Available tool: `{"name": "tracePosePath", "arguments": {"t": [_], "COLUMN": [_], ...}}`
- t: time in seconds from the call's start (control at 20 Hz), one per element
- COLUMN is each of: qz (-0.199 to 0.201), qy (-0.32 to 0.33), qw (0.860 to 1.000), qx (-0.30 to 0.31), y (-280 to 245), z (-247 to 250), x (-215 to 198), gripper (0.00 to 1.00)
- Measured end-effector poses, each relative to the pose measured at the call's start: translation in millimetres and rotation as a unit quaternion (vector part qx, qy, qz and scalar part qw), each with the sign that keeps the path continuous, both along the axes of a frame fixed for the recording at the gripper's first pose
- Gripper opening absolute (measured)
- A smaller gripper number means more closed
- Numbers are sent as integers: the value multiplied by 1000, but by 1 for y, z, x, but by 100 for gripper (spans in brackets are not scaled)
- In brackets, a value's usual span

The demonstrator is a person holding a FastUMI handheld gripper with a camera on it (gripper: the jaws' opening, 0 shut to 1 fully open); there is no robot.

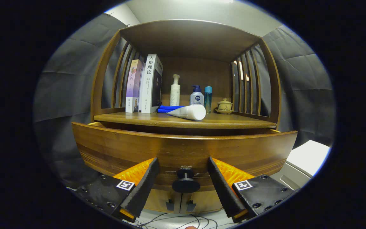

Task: Pull open the drawer, take out the items inside it, and place them on the countertop above the cabinet.

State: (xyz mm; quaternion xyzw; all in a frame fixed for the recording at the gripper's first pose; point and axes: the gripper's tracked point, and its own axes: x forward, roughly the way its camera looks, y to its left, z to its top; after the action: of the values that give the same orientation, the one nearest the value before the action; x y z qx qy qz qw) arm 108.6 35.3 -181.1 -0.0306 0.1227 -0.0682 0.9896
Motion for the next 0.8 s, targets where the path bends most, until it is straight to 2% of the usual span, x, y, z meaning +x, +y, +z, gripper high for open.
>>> {"name": "tracePosePath", "arguments": {"t": [0.8], "qz": [-6], "qy": [-6], "qw": [1000], "qx": [-10], "y": [-10], "z": [-8], "x": [52], "gripper": [98]}}
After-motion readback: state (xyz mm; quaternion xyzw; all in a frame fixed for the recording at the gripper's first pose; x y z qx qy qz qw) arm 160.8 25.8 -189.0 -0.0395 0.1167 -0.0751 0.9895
